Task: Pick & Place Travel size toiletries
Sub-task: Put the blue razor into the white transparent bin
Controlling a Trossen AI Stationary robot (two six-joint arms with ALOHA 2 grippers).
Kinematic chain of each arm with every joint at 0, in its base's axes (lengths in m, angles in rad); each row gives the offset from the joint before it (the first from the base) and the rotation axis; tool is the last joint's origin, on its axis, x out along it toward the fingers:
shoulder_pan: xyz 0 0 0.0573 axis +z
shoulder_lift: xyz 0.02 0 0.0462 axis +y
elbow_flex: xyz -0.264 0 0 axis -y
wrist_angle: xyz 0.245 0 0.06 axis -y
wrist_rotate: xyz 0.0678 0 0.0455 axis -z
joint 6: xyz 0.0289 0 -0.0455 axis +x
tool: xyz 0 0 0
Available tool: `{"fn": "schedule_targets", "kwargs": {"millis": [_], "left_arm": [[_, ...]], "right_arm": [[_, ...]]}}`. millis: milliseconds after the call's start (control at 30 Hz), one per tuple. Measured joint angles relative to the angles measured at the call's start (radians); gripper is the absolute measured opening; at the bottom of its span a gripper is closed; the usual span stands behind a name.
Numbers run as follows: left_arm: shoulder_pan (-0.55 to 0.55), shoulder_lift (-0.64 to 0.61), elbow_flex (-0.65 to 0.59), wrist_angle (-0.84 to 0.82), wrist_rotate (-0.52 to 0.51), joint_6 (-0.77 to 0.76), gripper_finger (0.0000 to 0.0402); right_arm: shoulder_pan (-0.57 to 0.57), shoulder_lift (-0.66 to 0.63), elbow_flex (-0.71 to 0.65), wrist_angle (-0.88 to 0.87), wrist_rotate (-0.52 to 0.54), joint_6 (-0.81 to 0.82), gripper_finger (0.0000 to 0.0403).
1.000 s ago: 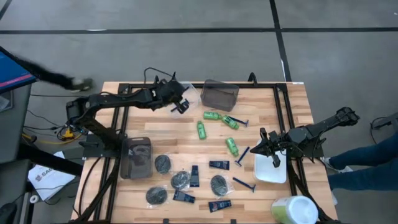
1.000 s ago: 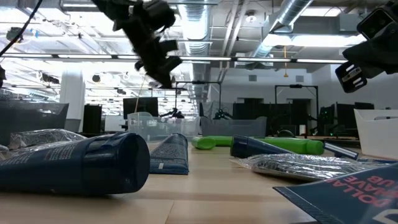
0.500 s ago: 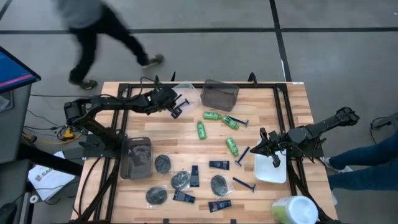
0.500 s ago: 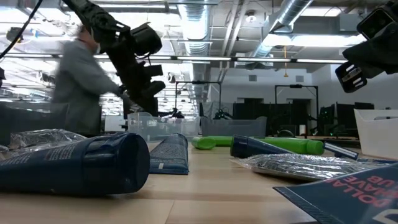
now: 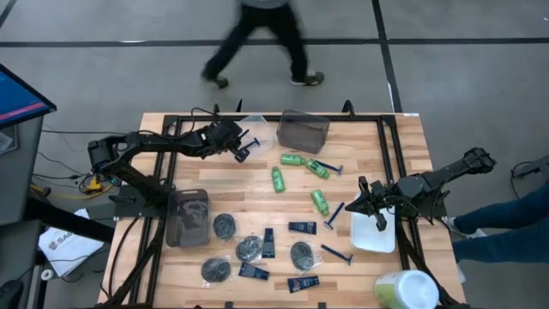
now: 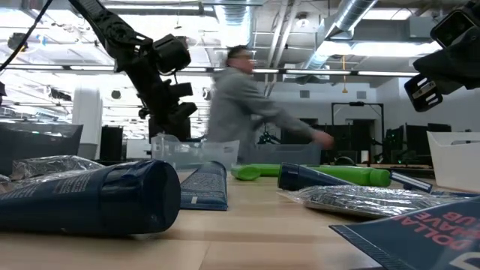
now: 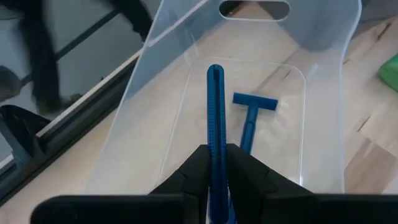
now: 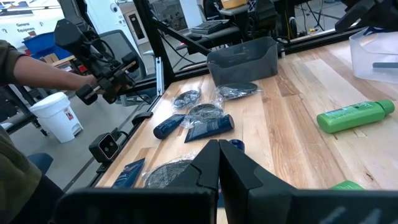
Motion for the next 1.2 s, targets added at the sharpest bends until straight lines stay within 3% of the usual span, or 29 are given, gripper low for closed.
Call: {"fn": "schedule_targets", "kwargs": {"millis": [467, 767, 867, 1033, 1200], "left_arm": [[0.001, 0.01, 0.001, 0.082, 0.001, 0.013, 0.0056], [0.001, 0.01, 0.001, 0.099, 0.001, 0.034, 0.0127], [-0.001, -0.004, 0.001, 0.111, 0.052, 0.025, 0.0157], [-0.037, -0.071, 0.031, 0.119, 0.141, -0.003, 0.0192], [-0.131, -0.189, 0.073, 0.12, 0.144, -0.007, 0.0197]], "right_arm": [[0.0, 0.0, 0.0, 0.0, 0.0, 0.0, 0.0], [0.0, 0.0, 0.0, 0.0, 0.0, 0.0, 0.0], [0.0, 0.0, 0.0, 0.0, 0.0, 0.0, 0.0], [0.0, 0.0, 0.0, 0.014, 0.0, 0.0, 0.0], [0.0, 0.001, 0.017, 0.095, 0.053, -0.003, 0.0]]}}
